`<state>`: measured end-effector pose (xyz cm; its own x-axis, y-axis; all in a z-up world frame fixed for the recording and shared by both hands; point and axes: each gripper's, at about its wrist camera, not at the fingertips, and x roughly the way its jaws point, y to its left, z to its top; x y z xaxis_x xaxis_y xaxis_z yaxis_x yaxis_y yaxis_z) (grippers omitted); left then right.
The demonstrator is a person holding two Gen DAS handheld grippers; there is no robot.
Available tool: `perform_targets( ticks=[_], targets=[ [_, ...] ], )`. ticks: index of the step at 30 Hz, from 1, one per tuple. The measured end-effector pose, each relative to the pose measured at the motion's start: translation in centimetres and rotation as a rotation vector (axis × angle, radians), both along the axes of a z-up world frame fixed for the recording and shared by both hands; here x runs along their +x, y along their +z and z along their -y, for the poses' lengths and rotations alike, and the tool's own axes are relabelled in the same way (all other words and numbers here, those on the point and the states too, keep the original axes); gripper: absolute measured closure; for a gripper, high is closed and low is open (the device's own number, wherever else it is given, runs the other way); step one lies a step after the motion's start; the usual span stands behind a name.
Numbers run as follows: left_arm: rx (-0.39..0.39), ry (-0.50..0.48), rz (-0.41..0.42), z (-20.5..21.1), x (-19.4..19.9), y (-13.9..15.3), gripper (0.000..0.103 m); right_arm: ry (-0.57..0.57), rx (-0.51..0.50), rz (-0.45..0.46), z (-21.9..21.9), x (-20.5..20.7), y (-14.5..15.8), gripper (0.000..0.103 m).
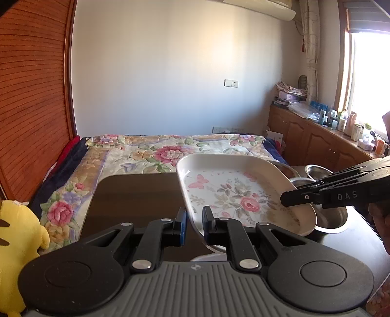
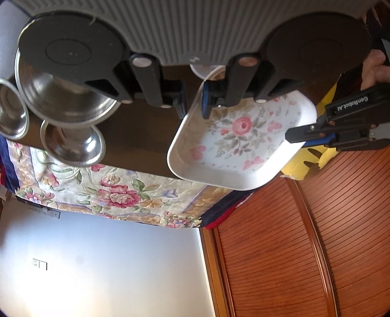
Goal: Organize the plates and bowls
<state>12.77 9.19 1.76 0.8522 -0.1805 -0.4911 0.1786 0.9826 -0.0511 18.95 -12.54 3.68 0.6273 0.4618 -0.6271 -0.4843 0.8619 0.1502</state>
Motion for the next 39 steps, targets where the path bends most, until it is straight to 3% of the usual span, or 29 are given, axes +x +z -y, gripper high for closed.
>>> perform_targets(
  ticks=[13,26,39],
  targets=[
    [-0.014,-0.007,-0.005,0.9,-3.8,-2.3,0.089,-0.017,0.048,0.032,1.4,-4.1,-2.3,0.088],
    [-0.025,-0.007,-0.020,1.0,-6.0,-4.5,0.088,-0.073,0.160,0.082,2.6,-6.5,-4.8,0.088],
    [-0.022,0.017,-0.072,0.8,-5.8,-7.1,0.089,-0.102,0.120,0.118,1.5,-7.6,-6.9,0.088]
  ],
)
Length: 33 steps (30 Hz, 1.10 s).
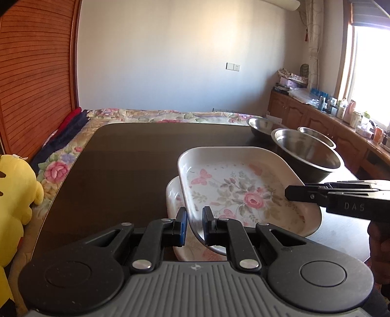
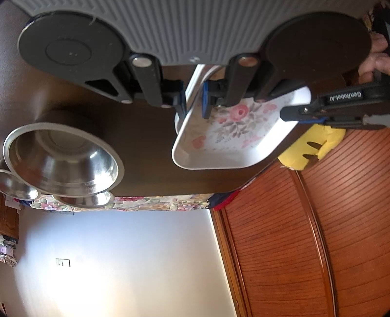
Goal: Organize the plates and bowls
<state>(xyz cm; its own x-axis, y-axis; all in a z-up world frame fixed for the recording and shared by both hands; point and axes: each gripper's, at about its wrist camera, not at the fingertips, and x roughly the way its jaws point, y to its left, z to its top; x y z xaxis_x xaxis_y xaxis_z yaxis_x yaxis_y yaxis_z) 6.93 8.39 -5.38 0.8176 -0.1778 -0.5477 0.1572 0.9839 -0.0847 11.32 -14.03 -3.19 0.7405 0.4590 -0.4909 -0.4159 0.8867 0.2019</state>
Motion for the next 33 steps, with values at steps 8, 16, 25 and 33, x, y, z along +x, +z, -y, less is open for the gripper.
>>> perform_targets(
  ticks=[8,16,25,33],
  targets=[
    [0.021,0.008,-0.013,0.1,0.0,-0.8,0.089,-0.011,-0.027,0.009,-0.6,-0.2,-0.5,0.088],
    [0.018,0.012,-0.016,-0.2,0.1,-1.2,0.088,-0.019,-0.052,0.025,-1.2,-0.6,-0.7,0.088],
    [0.020,0.016,-0.002,-0.1,-0.2,-1.3,0.088,-0.016,-0.049,0.035,-1.3,-0.7,-0.9,0.087],
    [0.019,0.038,0.005,-0.4,-0.3,-1.1,0.088,-0.009,-0.050,0.028,-1.4,-0.6,-1.1,0.086]
  ],
)
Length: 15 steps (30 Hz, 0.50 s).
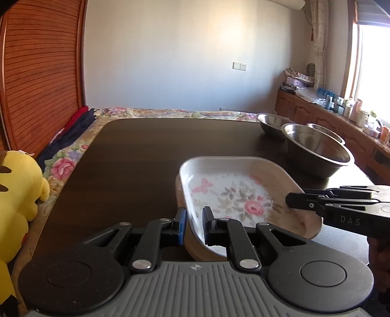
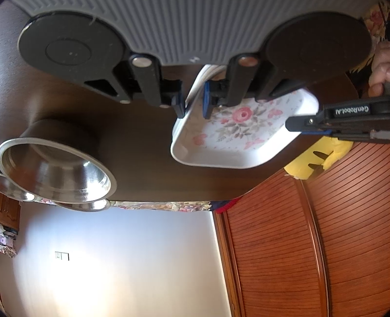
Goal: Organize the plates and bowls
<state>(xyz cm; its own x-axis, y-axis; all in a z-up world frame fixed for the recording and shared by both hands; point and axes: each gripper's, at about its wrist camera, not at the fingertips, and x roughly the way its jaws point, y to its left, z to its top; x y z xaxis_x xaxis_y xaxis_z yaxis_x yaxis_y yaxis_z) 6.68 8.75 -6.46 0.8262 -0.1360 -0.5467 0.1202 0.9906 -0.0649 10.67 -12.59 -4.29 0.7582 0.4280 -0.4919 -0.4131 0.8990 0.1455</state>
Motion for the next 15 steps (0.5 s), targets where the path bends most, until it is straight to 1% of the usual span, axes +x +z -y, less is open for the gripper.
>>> perform_targets(
  ticks=[3,8,10,14,15],
  targets=[
    [-0.011,0.002,-0.004,-0.3,0.1,-0.1,0.088,0.002,-0.001,0.005,-0.1,0.0,0.0,0.086],
    [0.001,0.003,0.004,-0.1,0.0,0.1,0.088,0.004,0.008,0.013,0.0,-0.2,0.4,0.086],
    [0.000,0.002,0.011,-0.1,-0.1,0.3,0.085,0.005,0.015,0.018,0.1,-0.4,0.6,0.086],
    [-0.001,-0.017,0.033,0.4,-0.3,0.9,0.084,-0.002,0.021,0.029,0.5,-0.5,0.9,0.086],
    [0.004,-0.022,0.041,0.6,-0.4,1.1,0.082,-0.005,0.023,0.033,0.6,-0.5,1.1,0.086]
  ],
)
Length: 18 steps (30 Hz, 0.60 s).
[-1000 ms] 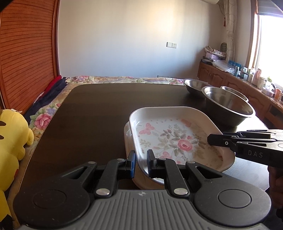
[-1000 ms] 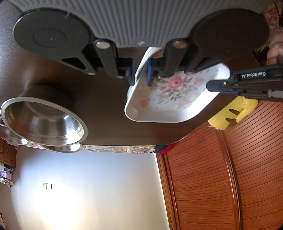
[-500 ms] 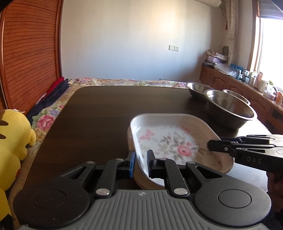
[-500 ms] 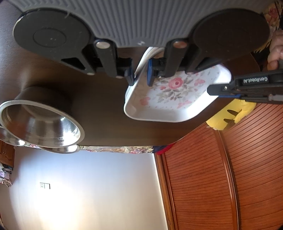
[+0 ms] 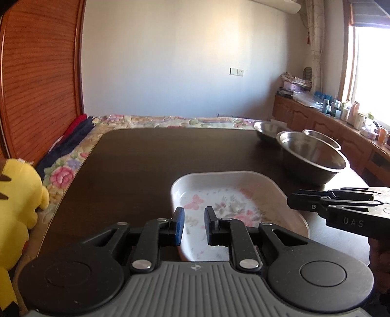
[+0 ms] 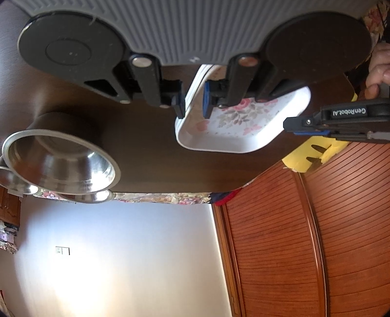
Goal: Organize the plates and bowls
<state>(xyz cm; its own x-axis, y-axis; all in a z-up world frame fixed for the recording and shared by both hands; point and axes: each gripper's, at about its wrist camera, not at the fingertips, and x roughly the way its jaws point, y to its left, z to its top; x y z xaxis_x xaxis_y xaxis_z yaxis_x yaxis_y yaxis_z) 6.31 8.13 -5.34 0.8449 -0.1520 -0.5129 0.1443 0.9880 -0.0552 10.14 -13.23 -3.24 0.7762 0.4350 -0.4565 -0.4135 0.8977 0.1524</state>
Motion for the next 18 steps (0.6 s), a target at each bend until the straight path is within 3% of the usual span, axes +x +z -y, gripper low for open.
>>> perform_targets(
  ticks=[5,8,13,18],
  targets=[
    [0.011,-0.038,0.025,1.5,0.3,0.9,0.073,-0.024,0.009,0.022,1.0,-0.2,0.6,0.086],
    [0.025,-0.066,0.041,2.8,0.9,1.2,0.062,-0.044,0.009,0.036,1.7,-0.3,1.0,0.086],
    [0.015,-0.114,0.061,5.3,2.1,1.6,0.034,-0.087,0.009,0.060,3.9,-0.3,1.7,0.086],
    [0.015,-0.158,0.060,7.9,3.6,2.0,0.023,-0.134,0.014,0.075,6.6,0.2,2.1,0.086]
  ],
)
